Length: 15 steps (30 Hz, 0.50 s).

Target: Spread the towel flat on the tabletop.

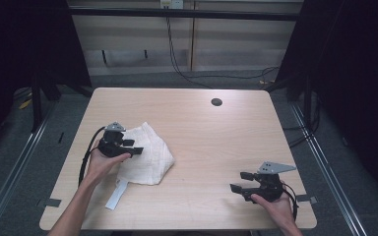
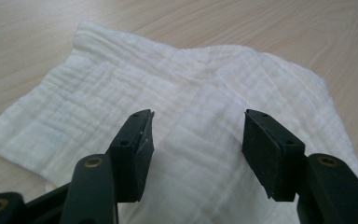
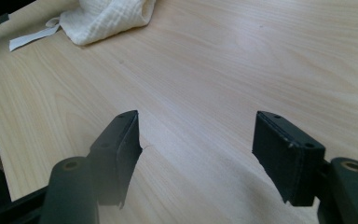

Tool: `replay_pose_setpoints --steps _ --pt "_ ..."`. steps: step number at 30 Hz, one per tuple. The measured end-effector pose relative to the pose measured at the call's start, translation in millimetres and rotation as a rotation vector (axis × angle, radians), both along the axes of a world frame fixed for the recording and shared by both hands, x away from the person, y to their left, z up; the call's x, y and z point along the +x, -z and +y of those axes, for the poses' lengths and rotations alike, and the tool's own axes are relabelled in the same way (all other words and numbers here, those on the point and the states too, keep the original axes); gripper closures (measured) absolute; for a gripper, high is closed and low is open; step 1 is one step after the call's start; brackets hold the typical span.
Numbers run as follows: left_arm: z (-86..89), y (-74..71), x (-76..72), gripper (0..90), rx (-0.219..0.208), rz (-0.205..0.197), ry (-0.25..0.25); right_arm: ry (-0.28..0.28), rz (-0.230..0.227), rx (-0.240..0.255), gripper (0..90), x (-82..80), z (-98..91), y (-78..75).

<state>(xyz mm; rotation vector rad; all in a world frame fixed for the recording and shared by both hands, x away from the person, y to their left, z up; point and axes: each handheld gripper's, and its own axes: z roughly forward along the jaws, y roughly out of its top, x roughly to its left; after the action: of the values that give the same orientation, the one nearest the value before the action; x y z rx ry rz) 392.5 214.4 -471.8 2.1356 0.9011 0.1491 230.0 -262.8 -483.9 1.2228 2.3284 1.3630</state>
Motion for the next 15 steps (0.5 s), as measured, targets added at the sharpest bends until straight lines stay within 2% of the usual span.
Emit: replay_pose_setpoints --steps 4,5,9,11,15 --pt "-2.6 4.3 0.1 39.5 0.034 -0.007 0.012 0.004 0.003 0.003 31.4 -0.3 -1.0 0.2" --pt "-2.8 9.5 1.3 39.2 0.036 0.009 0.016 0.004 0.002 0.001 31.4 -0.5 -1.0 0.2" --pt "-4.4 18.7 1.6 38.5 0.093 0.028 0.041 0.0 0.004 -0.004 31.2 -1.1 0.1 0.0" --pt "-4.9 20.4 1.8 38.4 0.105 0.034 0.048 0.003 0.006 -0.007 31.2 -0.9 0.3 0.1" --pt "-5.3 22.1 1.1 40.6 0.1 0.034 0.068 -0.006 0.004 -0.013 31.3 -0.5 0.0 0.6"
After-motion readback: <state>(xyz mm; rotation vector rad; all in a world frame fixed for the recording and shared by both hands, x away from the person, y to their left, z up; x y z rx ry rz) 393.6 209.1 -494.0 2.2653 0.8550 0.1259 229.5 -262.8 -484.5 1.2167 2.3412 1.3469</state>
